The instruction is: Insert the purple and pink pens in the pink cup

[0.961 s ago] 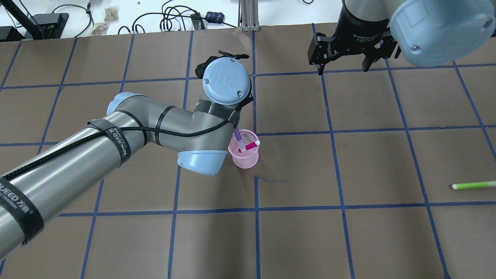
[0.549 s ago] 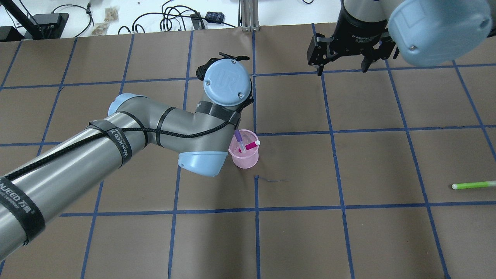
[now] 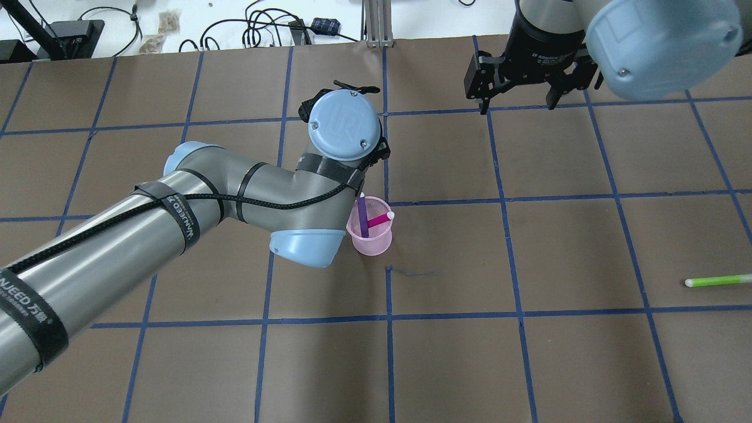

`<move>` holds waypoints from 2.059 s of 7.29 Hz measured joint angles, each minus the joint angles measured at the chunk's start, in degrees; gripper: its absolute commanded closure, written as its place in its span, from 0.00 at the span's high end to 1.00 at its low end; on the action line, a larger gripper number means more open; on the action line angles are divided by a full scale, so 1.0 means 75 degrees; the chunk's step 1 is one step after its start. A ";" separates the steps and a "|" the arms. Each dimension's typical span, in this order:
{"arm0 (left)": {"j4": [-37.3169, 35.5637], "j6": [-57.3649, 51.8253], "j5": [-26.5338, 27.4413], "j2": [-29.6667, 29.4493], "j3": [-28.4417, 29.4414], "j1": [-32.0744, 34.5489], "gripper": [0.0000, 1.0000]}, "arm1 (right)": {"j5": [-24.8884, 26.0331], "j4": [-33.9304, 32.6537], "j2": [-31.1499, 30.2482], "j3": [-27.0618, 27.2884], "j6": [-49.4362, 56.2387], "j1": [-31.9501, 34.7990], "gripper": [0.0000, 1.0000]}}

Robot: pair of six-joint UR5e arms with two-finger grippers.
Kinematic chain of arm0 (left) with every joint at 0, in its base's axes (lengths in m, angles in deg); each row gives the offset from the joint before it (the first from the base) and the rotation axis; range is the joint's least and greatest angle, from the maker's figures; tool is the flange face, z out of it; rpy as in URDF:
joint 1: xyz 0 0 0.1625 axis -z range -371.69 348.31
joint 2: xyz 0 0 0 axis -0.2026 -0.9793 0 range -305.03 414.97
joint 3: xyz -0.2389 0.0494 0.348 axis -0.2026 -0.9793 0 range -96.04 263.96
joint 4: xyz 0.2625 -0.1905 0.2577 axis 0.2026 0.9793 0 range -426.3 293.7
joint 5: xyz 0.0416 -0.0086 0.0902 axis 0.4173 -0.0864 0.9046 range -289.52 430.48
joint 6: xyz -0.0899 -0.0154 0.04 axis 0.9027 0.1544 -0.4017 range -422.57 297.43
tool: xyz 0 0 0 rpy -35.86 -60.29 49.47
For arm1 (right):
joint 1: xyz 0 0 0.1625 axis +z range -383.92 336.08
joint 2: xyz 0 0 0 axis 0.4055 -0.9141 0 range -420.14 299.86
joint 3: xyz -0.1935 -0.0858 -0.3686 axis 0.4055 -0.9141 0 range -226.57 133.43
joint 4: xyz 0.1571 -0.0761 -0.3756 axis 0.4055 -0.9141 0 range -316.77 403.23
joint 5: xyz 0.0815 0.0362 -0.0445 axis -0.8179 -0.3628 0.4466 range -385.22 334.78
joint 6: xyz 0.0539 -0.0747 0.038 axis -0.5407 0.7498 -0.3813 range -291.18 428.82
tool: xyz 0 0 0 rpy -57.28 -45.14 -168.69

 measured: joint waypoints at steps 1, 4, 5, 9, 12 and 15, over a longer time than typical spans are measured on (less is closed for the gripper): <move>0.0070 -0.0025 -0.0074 0.0022 0.0049 -0.0031 1.00 | 0.0000 0.0004 0.0000 0.0000 0.0000 0.0000 1.00; 0.1094 -0.1357 -0.1268 0.0244 0.0523 -0.0862 1.00 | 0.0000 0.0011 0.0005 0.0000 0.0000 0.0000 1.00; 0.1413 -0.2335 -0.1663 0.0327 0.0684 -0.1233 1.00 | 0.0000 0.0009 0.0009 0.0000 0.0000 0.0000 1.00; 0.2233 -0.4155 -0.1964 0.0800 0.0831 -0.2194 1.00 | 0.0002 0.0013 0.0010 0.0000 0.0000 0.0010 1.00; 0.3117 -0.4813 -0.1969 0.1255 0.0845 -0.2476 1.00 | 0.0008 0.0014 0.0012 0.0000 0.0000 0.0012 1.00; 0.4579 -0.5892 -0.1915 0.1825 0.1085 -0.2829 1.00 | 0.0012 0.0013 0.0013 0.0000 0.0000 0.0012 1.00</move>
